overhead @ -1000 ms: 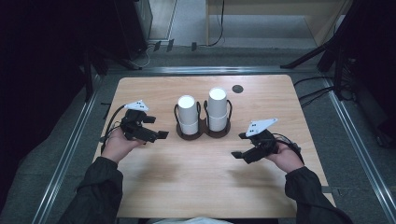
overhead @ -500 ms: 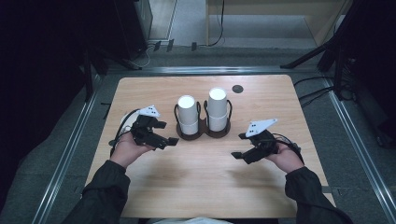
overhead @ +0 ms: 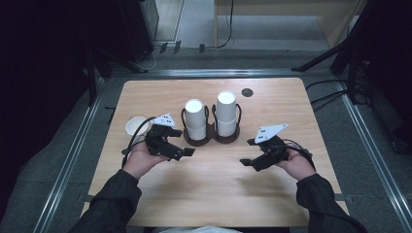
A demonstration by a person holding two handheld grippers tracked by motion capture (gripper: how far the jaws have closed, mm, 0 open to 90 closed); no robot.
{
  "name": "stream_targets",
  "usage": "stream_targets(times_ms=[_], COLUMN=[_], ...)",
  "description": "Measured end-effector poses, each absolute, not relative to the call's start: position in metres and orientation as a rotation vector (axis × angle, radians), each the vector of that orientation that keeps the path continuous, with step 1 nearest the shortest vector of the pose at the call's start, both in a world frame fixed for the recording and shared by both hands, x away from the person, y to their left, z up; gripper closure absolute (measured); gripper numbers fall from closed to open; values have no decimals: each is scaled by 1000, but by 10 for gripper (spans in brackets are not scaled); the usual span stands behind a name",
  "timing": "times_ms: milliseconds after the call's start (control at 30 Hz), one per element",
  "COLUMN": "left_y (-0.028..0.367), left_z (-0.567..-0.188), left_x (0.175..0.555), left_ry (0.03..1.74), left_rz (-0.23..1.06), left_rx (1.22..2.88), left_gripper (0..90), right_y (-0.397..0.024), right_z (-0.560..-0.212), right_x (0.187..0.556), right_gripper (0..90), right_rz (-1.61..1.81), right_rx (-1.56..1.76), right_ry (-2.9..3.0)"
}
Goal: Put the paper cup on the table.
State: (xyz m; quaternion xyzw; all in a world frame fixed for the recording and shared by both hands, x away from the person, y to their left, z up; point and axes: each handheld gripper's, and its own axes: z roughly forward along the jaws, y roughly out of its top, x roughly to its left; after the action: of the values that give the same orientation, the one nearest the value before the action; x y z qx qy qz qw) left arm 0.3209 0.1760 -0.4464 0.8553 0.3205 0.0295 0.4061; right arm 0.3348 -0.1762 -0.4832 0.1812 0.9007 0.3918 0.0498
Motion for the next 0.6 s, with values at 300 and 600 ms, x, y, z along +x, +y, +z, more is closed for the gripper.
stream_targets(times_ms=[300, 600], left_y=[161, 147], left_z=[-455, -462], left_x=[317, 315], left_ry=[800, 775], left_rz=[90, 65], left_rx=[2191, 2205], left_gripper=[77, 77], right_y=[-171, -167], right_z=[-479, -478], right_x=[329, 326], right_gripper=[211, 211], right_rz=[1209, 1201], right_rx=[512, 488], right_ry=[2746, 2758])
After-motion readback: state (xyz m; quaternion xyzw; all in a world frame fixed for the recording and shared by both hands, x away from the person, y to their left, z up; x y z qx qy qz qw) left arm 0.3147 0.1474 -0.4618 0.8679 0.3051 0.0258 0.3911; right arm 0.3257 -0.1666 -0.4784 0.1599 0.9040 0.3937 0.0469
